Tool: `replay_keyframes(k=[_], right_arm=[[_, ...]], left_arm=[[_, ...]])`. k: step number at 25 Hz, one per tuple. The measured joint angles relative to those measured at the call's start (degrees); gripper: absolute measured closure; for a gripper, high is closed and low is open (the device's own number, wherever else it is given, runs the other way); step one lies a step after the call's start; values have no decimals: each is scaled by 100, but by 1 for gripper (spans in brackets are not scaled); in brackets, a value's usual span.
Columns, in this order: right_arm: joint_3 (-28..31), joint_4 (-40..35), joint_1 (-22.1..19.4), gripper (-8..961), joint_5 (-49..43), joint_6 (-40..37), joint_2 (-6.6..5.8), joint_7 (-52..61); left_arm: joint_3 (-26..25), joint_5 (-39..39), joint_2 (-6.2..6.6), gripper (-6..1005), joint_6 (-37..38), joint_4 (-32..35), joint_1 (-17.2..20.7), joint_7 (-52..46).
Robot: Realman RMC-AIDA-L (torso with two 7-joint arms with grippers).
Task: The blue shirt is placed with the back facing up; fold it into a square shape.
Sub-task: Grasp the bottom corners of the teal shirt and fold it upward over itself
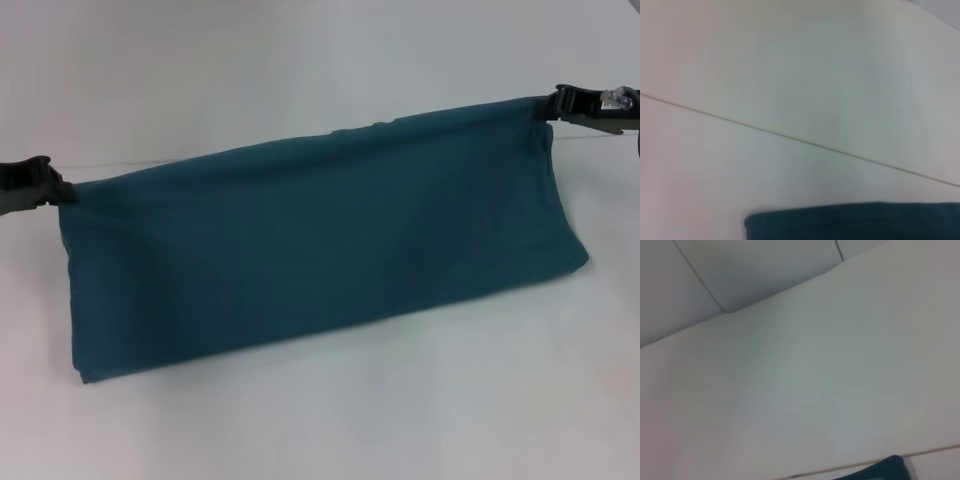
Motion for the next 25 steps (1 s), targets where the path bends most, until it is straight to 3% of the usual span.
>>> replay_keyframes(k=[9, 25], right_arm=[[-92, 354, 40, 805, -10, 624, 40, 0], [-502, 623, 207, 789, -11, 1193, 73, -3]], left_arm=[[148, 1, -136, 961, -480, -171, -112, 95], [376, 11, -148, 962, -799, -361, -199, -23]])
